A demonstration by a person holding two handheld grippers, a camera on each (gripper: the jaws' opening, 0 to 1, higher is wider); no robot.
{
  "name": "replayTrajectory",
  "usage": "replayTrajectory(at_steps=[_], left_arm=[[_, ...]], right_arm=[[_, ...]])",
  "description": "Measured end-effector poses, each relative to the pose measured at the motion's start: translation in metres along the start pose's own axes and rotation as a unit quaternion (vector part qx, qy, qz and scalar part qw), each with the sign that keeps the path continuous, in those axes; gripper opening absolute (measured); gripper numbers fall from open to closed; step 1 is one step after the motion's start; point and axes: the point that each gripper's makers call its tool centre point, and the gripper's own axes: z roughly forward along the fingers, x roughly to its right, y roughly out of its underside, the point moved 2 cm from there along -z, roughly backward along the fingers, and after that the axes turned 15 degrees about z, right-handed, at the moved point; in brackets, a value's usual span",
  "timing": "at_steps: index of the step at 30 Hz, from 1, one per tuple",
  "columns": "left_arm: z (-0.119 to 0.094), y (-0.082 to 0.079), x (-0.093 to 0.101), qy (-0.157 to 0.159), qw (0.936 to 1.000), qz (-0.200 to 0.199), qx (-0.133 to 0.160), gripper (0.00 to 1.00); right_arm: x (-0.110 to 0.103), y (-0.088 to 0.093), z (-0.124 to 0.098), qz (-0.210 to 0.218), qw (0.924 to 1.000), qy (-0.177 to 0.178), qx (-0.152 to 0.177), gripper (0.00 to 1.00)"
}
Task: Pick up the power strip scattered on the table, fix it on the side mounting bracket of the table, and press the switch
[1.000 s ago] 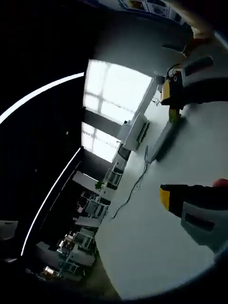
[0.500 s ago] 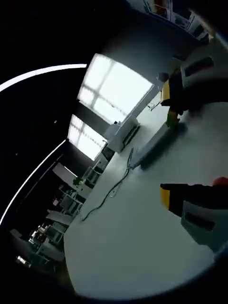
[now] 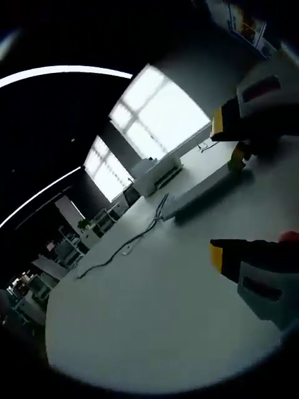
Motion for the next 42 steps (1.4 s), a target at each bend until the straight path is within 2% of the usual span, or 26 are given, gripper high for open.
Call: replayTrajectory(at_steps=[9, 13, 22, 29, 33, 37, 42], left_arm=[[0.034, 0.002, 0.017, 0.007, 0.9996, -0.016, -0.021, 0.69], [0.051, -0.005, 0.010, 0.001, 0.9996, -0.012, -0.026, 0.68], [0.088, 0.007, 0.015, 0.011, 0.9981, -0.017, -0.059, 0.65], [0.107, 0.008, 0.016, 0.020, 0.9974, -0.029, -0.064, 0.66], [0.119, 0.005, 0.007, 0.019, 0.9969, -0.041, -0.065, 0.65], [0.129, 0.008, 0.005, 0.017, 0.9963, -0.038, -0.076, 0.65], [0.140, 0.013, 0.007, 0.019, 0.9952, -0.054, -0.079, 0.65]], right_arm=[[-0.001, 0.001, 0.000, 0.001, 1.0000, 0.000, 0.001, 0.50], [-0.002, 0.001, -0.001, -0.001, 1.0000, 0.000, 0.001, 0.50], [-0.002, 0.002, 0.000, -0.004, 1.0000, 0.002, 0.002, 0.50], [-0.001, 0.001, 0.001, -0.008, 1.0000, 0.003, 0.002, 0.50], [0.001, 0.000, 0.002, -0.008, 1.0000, 0.003, 0.003, 0.50], [0.005, -0.003, 0.004, -0.010, 0.9999, 0.004, 0.003, 0.50], [0.007, -0.004, 0.005, -0.008, 1.0000, 0.003, 0.003, 0.50]])
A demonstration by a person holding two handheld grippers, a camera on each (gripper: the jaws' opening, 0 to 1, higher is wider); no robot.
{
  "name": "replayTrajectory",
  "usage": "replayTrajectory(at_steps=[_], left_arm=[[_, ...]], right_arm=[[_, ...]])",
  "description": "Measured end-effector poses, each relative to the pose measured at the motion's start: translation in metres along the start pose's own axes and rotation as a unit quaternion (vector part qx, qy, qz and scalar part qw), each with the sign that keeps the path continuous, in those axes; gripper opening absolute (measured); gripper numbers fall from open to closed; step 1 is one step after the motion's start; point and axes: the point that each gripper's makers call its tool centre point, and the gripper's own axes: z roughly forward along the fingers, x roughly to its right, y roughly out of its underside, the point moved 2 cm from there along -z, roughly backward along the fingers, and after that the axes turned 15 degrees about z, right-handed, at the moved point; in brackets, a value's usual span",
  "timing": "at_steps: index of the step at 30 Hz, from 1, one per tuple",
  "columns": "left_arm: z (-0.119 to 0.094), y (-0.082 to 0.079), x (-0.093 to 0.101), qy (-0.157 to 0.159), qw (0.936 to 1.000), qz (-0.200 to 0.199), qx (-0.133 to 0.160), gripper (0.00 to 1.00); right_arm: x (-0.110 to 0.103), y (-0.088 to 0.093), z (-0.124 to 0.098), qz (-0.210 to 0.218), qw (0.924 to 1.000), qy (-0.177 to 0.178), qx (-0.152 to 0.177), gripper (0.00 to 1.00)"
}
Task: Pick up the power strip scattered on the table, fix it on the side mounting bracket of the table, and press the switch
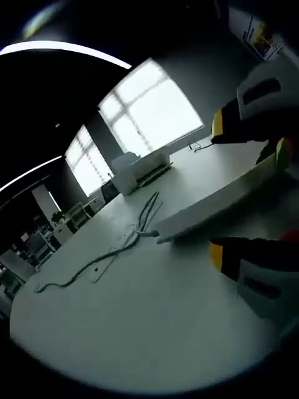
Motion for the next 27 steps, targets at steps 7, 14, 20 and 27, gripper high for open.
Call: replayTrajectory(at_steps=[7, 14, 20, 27], left_arm=[[0.013, 0.001, 0.001, -0.003, 1.0000, -0.006, -0.004, 0.64], [0.027, -0.010, -0.011, -0.009, 0.9997, -0.025, 0.000, 0.62], [0.035, -0.009, -0.012, -0.009, 0.9993, -0.036, 0.001, 0.62], [0.047, -0.004, -0.019, -0.009, 0.9987, -0.050, -0.009, 0.60]], right_arm=[[0.003, -0.002, 0.001, 0.000, 1.0000, 0.000, 0.000, 0.50], [0.004, -0.002, 0.002, -0.003, 1.0000, 0.000, 0.000, 0.50], [0.004, -0.002, 0.001, -0.008, 1.0000, 0.002, 0.000, 0.50], [0.001, 0.000, 0.001, -0.009, 1.0000, 0.002, 0.001, 0.50]])
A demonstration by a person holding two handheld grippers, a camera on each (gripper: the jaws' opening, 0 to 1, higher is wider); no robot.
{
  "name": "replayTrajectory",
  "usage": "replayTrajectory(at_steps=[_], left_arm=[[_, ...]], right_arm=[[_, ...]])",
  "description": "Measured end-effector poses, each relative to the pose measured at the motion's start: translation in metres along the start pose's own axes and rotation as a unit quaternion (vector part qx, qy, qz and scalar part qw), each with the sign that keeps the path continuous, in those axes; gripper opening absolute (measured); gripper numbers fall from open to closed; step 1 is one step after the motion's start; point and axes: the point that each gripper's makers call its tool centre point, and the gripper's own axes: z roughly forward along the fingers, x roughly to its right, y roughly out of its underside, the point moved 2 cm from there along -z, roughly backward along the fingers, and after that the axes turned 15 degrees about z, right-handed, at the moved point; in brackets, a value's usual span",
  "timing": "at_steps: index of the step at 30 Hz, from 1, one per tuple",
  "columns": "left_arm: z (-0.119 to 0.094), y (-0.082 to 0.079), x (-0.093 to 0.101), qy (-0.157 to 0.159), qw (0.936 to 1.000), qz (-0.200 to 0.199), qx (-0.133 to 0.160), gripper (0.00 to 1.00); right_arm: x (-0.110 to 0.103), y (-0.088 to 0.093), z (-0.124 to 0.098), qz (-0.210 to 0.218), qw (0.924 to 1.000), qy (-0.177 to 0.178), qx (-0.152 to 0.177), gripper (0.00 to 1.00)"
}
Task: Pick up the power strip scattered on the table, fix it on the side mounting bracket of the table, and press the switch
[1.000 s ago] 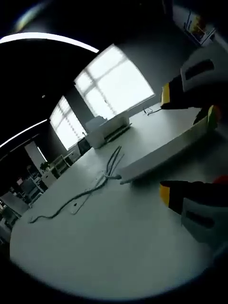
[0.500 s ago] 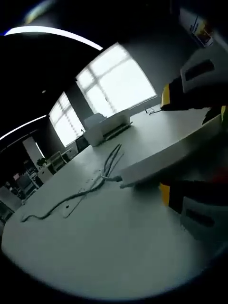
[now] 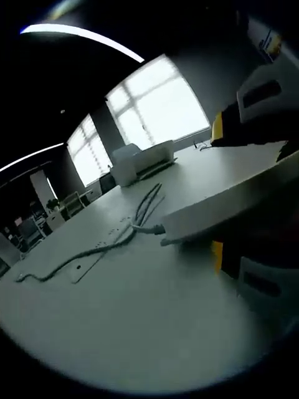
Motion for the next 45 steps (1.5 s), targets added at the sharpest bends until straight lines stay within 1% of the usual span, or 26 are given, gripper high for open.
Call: replayTrajectory(at_steps=[2, 3, 4, 6, 8, 10, 12, 20, 24, 28, 30, 32, 34, 35, 38, 42, 45], left_arm=[[0.002, 0.002, 0.001, 0.003, 1.0000, -0.004, -0.003, 0.56], [0.001, 0.006, 0.005, 0.006, 1.0000, -0.005, -0.005, 0.55], [0.001, 0.008, 0.006, 0.007, 0.9999, -0.009, -0.005, 0.55], [0.004, 0.007, 0.003, 0.005, 0.9999, -0.012, -0.003, 0.55], [0.006, 0.011, 0.005, 0.006, 0.9999, -0.010, -0.011, 0.53], [0.004, 0.017, 0.011, 0.007, 0.9999, -0.008, -0.012, 0.52], [0.006, 0.016, 0.009, 0.005, 0.9998, -0.011, -0.013, 0.51], [0.011, 0.012, -0.003, -0.005, 0.9998, -0.010, -0.019, 0.41], [0.010, 0.014, -0.002, -0.007, 0.9997, -0.012, -0.019, 0.38], [0.013, 0.011, -0.009, -0.012, 0.9996, -0.015, -0.020, 0.35], [0.010, 0.015, -0.004, -0.011, 0.9996, -0.018, -0.020, 0.35], [0.010, 0.015, -0.005, -0.012, 0.9995, -0.022, -0.021, 0.34], [0.008, 0.019, -0.001, -0.012, 0.9994, -0.027, -0.020, 0.34], [0.005, 0.025, 0.005, -0.013, 0.9994, -0.027, -0.020, 0.34], [0.003, 0.029, 0.008, -0.012, 0.9992, -0.033, -0.020, 0.33], [0.006, 0.022, 0.002, -0.014, 0.9990, -0.037, -0.020, 0.33], [0.012, 0.017, -0.006, -0.014, 0.9982, -0.055, -0.020, 0.32]], right_arm=[[0.000, 0.000, 0.000, 0.000, 1.0000, 0.000, 0.000, 0.50], [-0.001, 0.000, 0.000, 0.000, 1.0000, 0.000, 0.000, 0.50], [0.000, 0.000, 0.000, 0.001, 1.0000, -0.001, 0.000, 0.50], [0.000, 0.000, 0.000, 0.000, 1.0000, -0.001, 0.000, 0.50], [0.000, 0.000, 0.000, -0.001, 1.0000, -0.001, -0.001, 0.50], [0.000, 0.000, 0.000, -0.002, 1.0000, -0.001, 0.000, 0.50], [0.000, 0.000, 0.000, -0.003, 1.0000, -0.001, 0.000, 0.50], [0.000, 0.000, 0.000, -0.002, 1.0000, -0.002, 0.000, 0.50], [-0.001, 0.000, 0.000, -0.002, 1.0000, -0.002, 0.000, 0.50], [-0.001, 0.001, 0.000, -0.003, 1.0000, -0.002, 0.001, 0.50], [-0.001, 0.001, 0.000, -0.004, 1.0000, -0.002, 0.001, 0.50], [-0.002, 0.001, 0.000, -0.007, 1.0000, -0.002, 0.002, 0.50], [-0.003, 0.002, -0.001, -0.012, 0.9999, -0.001, 0.003, 0.50], [-0.003, 0.002, -0.001, -0.012, 0.9999, -0.001, 0.003, 0.50], [-0.004, 0.003, -0.002, -0.015, 0.9999, 0.000, 0.005, 0.50], [-0.006, 0.005, -0.002, -0.019, 0.9998, 0.002, 0.005, 0.50], [-0.007, 0.006, -0.001, -0.028, 0.9996, 0.005, 0.006, 0.50]])
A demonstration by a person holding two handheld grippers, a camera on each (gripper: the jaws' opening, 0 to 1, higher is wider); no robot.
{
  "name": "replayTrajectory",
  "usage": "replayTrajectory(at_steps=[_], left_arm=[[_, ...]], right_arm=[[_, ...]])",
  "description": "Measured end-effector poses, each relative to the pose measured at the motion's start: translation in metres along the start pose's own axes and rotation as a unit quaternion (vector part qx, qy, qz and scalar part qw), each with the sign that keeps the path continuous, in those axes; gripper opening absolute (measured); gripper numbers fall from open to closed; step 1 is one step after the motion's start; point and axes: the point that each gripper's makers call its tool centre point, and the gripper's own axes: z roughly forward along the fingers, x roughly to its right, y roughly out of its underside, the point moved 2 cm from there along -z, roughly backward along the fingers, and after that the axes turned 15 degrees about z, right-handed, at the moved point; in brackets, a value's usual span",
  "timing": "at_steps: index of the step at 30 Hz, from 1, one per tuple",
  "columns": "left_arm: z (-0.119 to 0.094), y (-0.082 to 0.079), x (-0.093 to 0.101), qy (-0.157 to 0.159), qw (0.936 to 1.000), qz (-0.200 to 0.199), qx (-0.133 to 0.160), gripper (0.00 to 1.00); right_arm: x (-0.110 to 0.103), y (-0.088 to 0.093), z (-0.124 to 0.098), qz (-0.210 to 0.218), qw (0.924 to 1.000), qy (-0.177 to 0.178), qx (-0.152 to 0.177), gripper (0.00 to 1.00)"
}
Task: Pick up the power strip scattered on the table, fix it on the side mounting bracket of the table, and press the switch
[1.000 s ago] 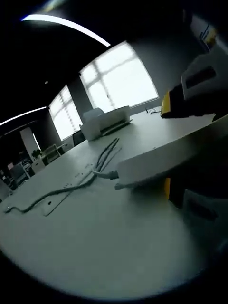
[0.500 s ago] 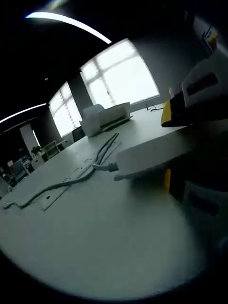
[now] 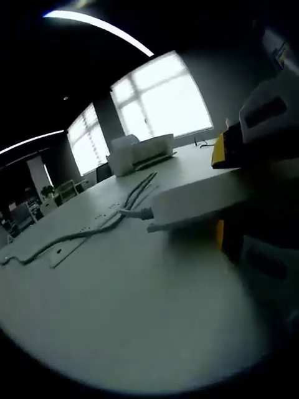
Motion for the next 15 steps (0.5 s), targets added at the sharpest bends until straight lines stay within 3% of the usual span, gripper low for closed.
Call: replayTrajectory(at_steps=[15], left_arm=[[-0.001, -0.018, 0.001, 0.020, 0.9995, -0.017, 0.016, 0.28]], right_arm=[[0.002, -0.001, 0.002, -0.027, 0.9996, -0.009, -0.008, 0.50]])
